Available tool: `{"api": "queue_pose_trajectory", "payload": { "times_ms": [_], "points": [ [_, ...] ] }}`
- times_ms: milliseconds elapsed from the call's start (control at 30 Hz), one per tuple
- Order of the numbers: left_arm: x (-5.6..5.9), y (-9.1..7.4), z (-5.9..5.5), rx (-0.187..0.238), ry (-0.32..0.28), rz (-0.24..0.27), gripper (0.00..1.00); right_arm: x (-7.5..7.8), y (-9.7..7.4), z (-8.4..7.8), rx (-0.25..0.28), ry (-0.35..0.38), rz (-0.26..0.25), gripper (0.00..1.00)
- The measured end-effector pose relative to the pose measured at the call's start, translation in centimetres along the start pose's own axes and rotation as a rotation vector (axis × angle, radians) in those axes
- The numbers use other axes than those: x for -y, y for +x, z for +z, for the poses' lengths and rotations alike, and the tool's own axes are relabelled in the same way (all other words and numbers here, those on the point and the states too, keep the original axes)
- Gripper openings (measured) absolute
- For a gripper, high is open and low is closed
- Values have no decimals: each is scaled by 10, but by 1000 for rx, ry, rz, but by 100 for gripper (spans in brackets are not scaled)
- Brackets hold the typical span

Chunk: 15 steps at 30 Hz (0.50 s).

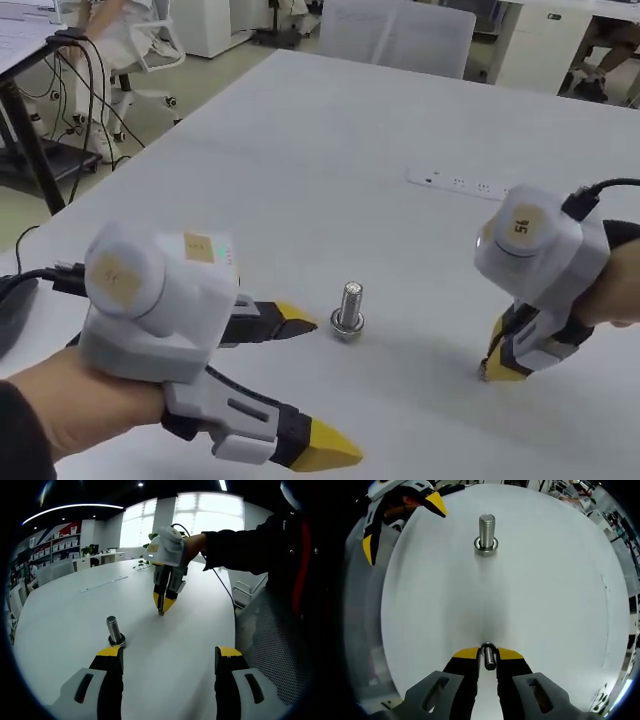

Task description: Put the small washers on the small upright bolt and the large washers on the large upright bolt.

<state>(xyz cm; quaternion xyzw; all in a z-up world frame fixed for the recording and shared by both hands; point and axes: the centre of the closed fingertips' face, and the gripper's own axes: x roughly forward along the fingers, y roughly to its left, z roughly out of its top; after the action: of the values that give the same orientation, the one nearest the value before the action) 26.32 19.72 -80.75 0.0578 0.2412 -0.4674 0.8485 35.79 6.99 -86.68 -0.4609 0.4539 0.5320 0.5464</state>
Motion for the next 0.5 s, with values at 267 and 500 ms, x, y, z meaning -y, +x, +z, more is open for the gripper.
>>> {"api": "queue_pose_trajectory", "payload": {
  "times_ms": [267, 500],
  "points": [
    [0, 0, 0, -2, -1, 2, 74, -1, 1, 0, 5, 7, 3, 16],
    [1, 1, 0, -4, -2, 2, 74, -2, 1, -1, 12, 21, 5, 21]
  ]
}}
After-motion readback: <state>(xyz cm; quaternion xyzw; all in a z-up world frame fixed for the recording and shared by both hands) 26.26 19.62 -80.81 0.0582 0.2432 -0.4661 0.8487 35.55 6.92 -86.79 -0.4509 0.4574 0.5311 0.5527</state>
